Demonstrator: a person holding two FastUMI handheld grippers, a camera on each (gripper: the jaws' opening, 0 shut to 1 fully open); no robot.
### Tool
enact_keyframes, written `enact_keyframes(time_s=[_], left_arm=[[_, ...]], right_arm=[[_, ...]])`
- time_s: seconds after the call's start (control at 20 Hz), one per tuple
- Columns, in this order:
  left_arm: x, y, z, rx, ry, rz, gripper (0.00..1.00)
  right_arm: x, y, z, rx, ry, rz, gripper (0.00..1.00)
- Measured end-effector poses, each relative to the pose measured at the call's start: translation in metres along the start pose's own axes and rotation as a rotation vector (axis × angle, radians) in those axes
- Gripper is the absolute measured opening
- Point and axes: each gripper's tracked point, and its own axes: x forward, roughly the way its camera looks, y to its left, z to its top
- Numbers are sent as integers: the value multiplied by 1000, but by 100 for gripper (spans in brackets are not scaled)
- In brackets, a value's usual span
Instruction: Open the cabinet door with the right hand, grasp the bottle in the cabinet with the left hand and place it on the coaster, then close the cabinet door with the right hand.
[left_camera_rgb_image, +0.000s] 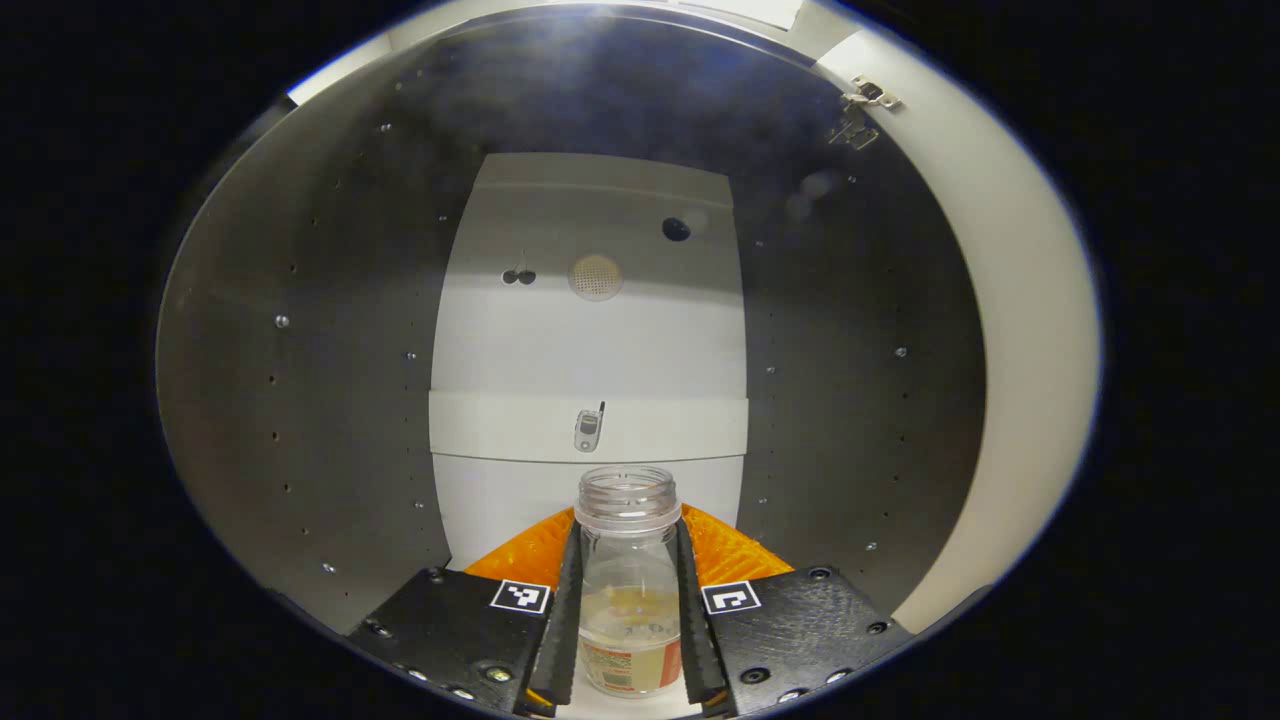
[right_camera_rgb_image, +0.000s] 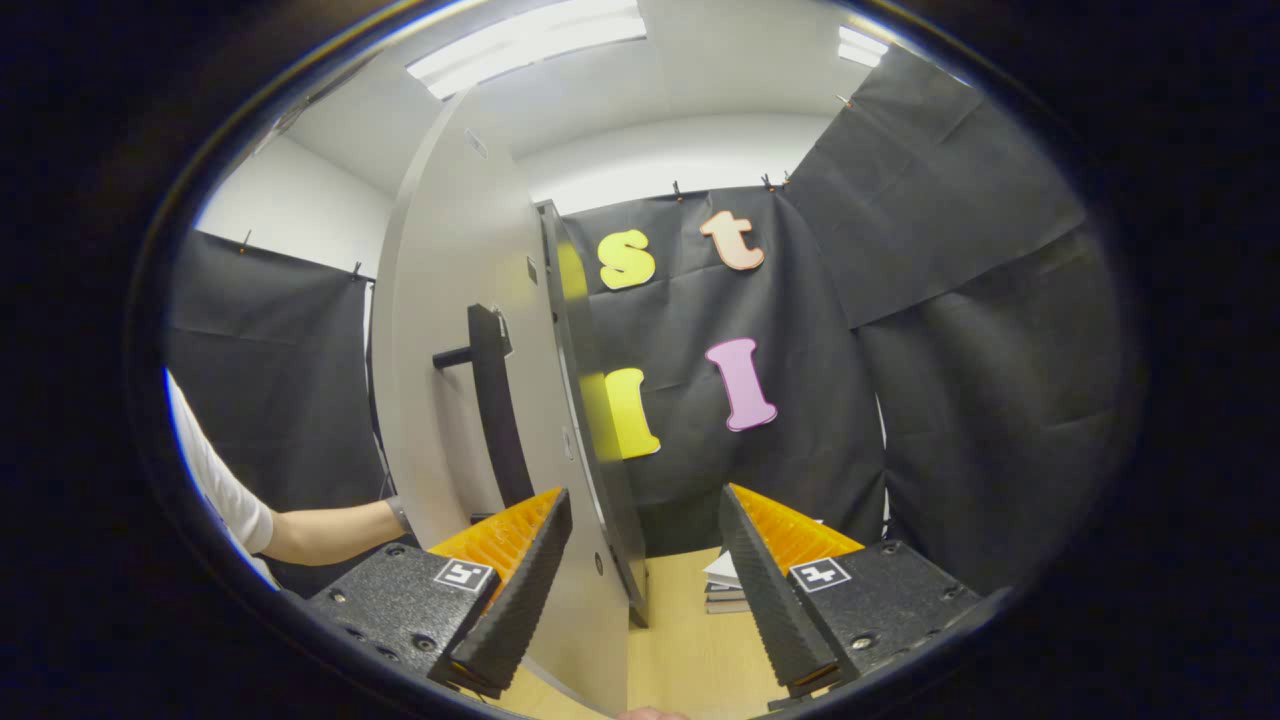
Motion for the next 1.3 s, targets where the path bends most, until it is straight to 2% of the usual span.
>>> enact_keyframes(time_s=[0.25,0.45,0.8,1.1,1.15,1.2,1.3], left_arm=[[-56,1,23,32,-33,-45,40],[-114,19,26,21,-41,-24,40],[-210,78,2,46,-43,127,41],[-272,102,-70,38,-1,276,41],[-282,105,-87,31,9,299,29],[-293,107,-103,33,16,322,41],[-312,116,-130,69,18,371,41]], right_arm=[[-1,0,-1,-44,7,-7,93],[2,-1,0,-21,-13,-18,93],[3,0,5,-60,-10,10,93],[3,0,11,-86,-41,-19,93],[2,0,12,-90,-41,-23,93],[2,0,14,-98,-41,-28,93],[0,-1,13,-120,-27,-54,93]])
